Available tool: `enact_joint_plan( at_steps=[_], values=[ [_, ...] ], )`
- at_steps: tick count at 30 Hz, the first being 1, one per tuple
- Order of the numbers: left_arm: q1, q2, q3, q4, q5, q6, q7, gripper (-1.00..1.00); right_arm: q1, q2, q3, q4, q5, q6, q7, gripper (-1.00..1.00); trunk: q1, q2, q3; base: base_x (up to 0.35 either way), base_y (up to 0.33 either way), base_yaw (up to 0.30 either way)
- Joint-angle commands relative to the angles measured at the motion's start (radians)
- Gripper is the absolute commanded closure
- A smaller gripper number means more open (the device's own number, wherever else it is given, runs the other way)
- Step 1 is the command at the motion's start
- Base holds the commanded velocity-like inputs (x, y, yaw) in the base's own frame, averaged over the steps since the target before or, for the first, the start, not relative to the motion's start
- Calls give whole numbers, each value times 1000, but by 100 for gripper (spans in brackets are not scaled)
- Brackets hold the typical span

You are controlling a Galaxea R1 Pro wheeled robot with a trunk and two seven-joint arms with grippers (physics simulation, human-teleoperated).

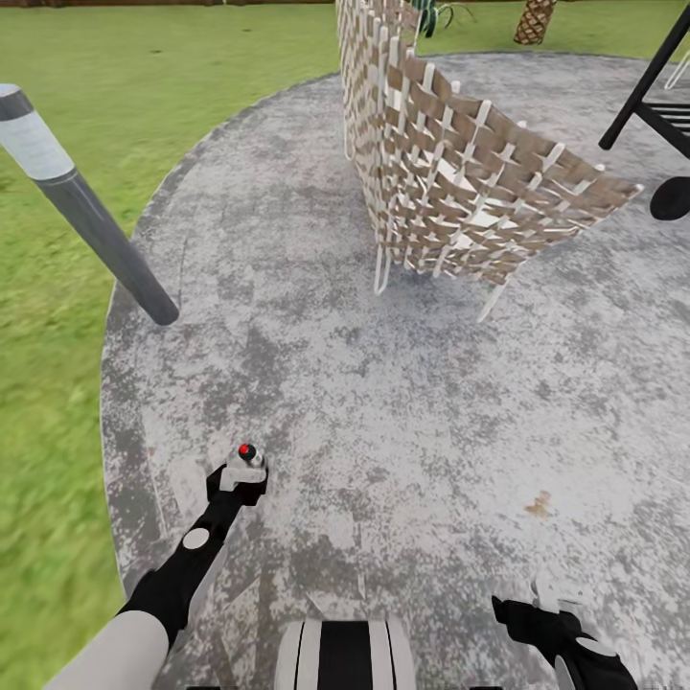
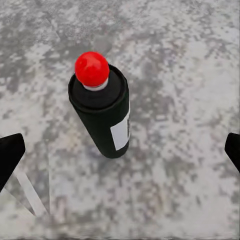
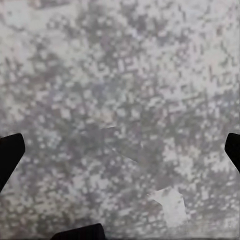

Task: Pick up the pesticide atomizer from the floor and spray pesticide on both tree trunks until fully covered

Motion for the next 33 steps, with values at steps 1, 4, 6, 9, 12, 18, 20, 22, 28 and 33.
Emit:
enact_joint_plan(
  at_steps=[1, 4, 6, 9, 12, 18, 20, 22, 28, 33],
  values=[
    [0, 0, 0, 0, 0, 0, 0, -100, 0, 0, 0, 0, 0, 0, 0, -100, 0, 0, -6, 0, 0, 0],
    [0, 1, 1, 0, 0, 0, 0, -100, 1, 0, 1, 0, 0, 0, 0, -100, 2, -1, -20, 0, 0, 0],
    [0, 1, 1, 0, 0, 0, 0, -100, 1, 0, 1, 0, 0, 0, 0, -100, 2, -1, -25, 0, 0, 0],
    [0, 1, 1, 0, -1, 0, 0, -100, 0, 0, 1, 0, 0, 0, 0, -100, 2, -1, -25, 0, 0, 0],
    [0, 1, 1, 0, 0, 0, 0, -100, 0, 0, 1, -1, 0, 0, 0, -100, 2, -1, -25, 95, 62, 0],
    [0, 1, 1, 0, 0, 0, 0, -100, 1, 0, 1, 0, 0, 0, 0, -100, 2, -1, -25, 101, 76, 0],
    [0, 1, 1, 0, 0, 0, 0, -100, 0, 0, 1, -1, 0, 0, 0, -100, 2, -1, -25, 10, 8, 0],
    [0, 1, 1, 1, 0, 0, 1, -100, 0, 0, 0, -1, 0, 0, 0, -100, 2, -1, -25, 37, 30, 0],
    [0, 0, 1, 0, 0, 0, 1, -100, 0, 0, 0, -1, 0, 0, 0, -100, 2, -1, -25, 138, 78, 0],
    [0, 0, 0, 0, 0, 0, 1, -100, 1, 0, 0, -1, 0, 0, 0, -100, 2, -1, -25, 15, 7, 0]
  ],
)
